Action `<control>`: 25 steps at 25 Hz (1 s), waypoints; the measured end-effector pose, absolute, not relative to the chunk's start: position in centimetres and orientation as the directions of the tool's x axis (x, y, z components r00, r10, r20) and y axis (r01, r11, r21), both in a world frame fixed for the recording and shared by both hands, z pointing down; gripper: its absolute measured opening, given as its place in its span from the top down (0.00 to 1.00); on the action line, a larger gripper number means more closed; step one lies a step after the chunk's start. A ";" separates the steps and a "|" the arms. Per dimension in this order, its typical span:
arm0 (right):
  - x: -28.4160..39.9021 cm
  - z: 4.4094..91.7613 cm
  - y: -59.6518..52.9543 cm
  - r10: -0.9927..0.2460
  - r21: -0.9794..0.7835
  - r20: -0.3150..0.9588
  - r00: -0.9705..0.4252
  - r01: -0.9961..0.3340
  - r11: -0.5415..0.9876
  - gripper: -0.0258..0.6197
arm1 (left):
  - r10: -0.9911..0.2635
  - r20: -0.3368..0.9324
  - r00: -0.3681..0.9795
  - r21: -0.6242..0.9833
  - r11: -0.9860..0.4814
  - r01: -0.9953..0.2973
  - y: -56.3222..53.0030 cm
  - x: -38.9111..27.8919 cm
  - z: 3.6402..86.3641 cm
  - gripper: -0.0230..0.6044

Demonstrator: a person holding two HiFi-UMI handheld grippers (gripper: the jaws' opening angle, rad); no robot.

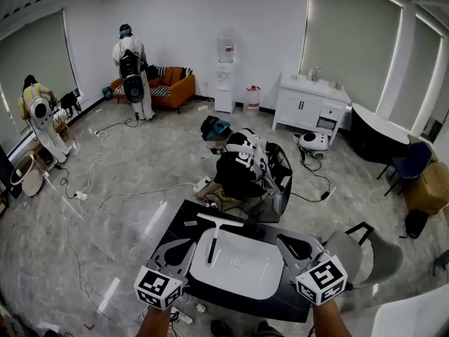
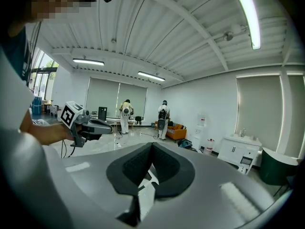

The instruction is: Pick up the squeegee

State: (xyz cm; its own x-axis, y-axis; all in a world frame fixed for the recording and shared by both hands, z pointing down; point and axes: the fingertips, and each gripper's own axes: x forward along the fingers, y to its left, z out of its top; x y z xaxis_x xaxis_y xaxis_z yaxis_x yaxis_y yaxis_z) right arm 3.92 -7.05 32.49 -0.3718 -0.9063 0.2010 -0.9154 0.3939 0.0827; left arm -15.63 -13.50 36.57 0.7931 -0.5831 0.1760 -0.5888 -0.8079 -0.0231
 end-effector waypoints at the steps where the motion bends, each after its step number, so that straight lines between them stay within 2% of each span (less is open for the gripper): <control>1: 3.6 32.6 -7.5 -0.905 0.085 0.198 -0.377 -0.913 0.399 0.95 | -0.583 0.178 0.792 -0.018 -0.807 -0.590 -14.0 -16.0 36.9 0.95; 7: 2.9 33.1 -10.0 -0.886 0.128 0.208 -0.414 -0.887 0.444 0.95 | -0.594 0.199 0.780 0.012 -0.794 -0.608 -15.8 -17.0 39.0 0.95; 19: 3.0 35.7 -16.4 -0.827 0.074 0.197 -0.526 -0.833 0.548 0.95 | -0.673 0.289 0.681 0.010 -0.709 -0.705 -18.4 -18.6 41.7 0.95; 25: 3.7 38.4 -19.4 -0.810 0.053 0.221 -0.543 -0.823 0.566 0.95 | -0.672 0.341 0.657 0.037 -0.689 -0.724 -20.6 -17.8 45.7 0.95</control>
State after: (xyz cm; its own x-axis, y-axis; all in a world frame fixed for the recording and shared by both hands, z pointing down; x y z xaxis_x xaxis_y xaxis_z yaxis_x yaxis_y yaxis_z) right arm 3.70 -19.43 38.40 -0.5433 -0.8099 0.2210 -0.8226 0.5662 0.0526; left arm -17.79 -20.56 45.72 0.6573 -0.6720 0.3412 -0.7237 -0.6891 0.0371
